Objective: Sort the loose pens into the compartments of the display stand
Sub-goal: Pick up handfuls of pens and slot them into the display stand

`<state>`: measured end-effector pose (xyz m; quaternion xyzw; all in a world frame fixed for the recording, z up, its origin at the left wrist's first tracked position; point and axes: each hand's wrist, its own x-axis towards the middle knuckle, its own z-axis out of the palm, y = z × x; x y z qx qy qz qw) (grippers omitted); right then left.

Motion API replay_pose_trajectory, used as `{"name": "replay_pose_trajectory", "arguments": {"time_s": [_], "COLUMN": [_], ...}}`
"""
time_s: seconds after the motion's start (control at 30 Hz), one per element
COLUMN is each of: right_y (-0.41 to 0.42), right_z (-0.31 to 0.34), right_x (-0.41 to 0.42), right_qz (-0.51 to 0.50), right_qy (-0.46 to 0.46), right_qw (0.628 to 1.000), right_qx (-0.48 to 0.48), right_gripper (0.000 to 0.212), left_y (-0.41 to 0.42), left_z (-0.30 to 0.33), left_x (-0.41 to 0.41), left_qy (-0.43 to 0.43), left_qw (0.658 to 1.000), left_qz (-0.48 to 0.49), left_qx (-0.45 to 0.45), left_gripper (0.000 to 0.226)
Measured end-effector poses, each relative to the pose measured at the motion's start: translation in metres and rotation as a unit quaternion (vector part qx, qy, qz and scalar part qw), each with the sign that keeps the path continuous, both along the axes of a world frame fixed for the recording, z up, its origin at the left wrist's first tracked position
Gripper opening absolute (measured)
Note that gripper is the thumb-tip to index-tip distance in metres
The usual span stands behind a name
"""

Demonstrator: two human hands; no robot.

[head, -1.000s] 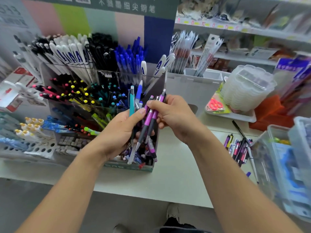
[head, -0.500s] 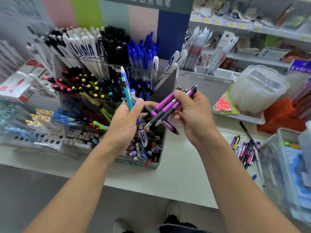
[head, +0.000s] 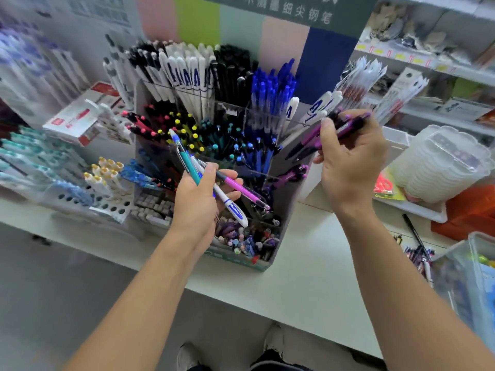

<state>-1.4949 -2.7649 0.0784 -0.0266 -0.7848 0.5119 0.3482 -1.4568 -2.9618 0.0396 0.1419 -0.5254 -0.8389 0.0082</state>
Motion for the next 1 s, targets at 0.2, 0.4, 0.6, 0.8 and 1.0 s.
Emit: {"name": "replay_pose_trajectory", "arguments": {"time_s": [0.2, 0.4, 0.6, 0.8, 1.0], "right_y": [-0.009, -0.012, -0.014, -0.017, 0.000], "right_z": [-0.008, -0.015, -0.032, -0.017, 0.009], "right_x": [0.001, 0.004, 0.011, 0.048, 0.047], "right_qz": [0.031, 0.039, -0.040, 0.138, 0.137], "right_qy": [-0.049, -0.106, -0.157, -0.174, -0.126], "right_qw": [0.983, 0.942, 0.865, 0.956, 0.983], "right_qx": [0.172, 0.317, 0.475, 0.190, 0.005], "right_gripper": [0.028, 0.023, 0.038, 0.037, 0.011], "left_y": [0.000, -0.002, 0.005, 0.014, 0.019], "left_z": [0.002, 0.004, 0.009, 0.016, 0.013], "left_x": [0.004, 0.009, 0.013, 0.014, 0.020], "left_qy": [-0.005, -0.037, -0.076, -0.085, -0.063], "left_qw": [1.000, 0.996, 0.984, 0.968, 0.990], "left_qz": [0.020, 0.037, 0.028, 0.024, -0.033], "left_qx": [0.023, 0.073, 0.160, 0.237, 0.118], "left_gripper": [0.017, 0.015, 0.013, 0.020, 0.021]}}
